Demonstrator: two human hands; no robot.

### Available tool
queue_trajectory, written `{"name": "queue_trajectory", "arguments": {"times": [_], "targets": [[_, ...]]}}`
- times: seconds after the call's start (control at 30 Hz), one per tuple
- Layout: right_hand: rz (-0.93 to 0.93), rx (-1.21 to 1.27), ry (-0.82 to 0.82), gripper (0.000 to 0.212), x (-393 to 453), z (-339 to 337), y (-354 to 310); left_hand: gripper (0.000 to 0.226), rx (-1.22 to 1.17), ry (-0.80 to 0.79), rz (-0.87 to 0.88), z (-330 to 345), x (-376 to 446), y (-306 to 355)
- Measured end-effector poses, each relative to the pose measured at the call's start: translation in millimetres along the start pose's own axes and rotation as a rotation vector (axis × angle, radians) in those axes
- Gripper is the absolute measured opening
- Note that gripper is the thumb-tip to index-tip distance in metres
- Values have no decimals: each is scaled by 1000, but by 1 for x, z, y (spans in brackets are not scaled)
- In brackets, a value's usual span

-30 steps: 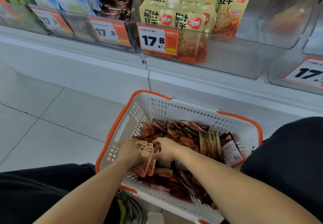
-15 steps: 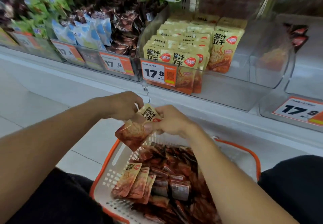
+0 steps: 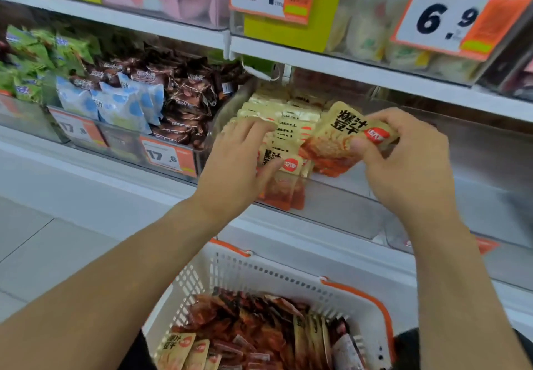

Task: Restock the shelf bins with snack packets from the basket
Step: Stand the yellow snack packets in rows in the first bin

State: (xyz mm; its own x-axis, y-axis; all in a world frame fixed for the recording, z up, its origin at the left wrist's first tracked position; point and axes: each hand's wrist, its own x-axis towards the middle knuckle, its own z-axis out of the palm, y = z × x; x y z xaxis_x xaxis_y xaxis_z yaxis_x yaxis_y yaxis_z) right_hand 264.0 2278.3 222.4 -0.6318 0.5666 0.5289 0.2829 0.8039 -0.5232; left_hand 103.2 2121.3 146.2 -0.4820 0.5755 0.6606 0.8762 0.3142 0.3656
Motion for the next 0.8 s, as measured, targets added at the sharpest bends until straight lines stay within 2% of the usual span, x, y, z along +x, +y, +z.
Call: {"name": "queue_trajectory", "arguments": {"times": [0.07,0.17,0.4,0.5,0.73,0.8], "targets": [[86,-124,22,21,11,-3,12,54,76,-70,65,14,2,-5],[183,-248,-69,28,32,10,31,56,200,-143,175,32,-3,-14],[325,-372,-278,38,63,50,49,47,268,-108,251,33,-4,-13],[329,-329,-243,38,72,66,52,55,271,-118,231,36,-5,-14],[289,-172,-100,51,74,97,68,44,283,-124,235,39,-3,-16],[297,-168,-95,52,75,98,70,49,281,-149,225,37,-3,-15]]}}
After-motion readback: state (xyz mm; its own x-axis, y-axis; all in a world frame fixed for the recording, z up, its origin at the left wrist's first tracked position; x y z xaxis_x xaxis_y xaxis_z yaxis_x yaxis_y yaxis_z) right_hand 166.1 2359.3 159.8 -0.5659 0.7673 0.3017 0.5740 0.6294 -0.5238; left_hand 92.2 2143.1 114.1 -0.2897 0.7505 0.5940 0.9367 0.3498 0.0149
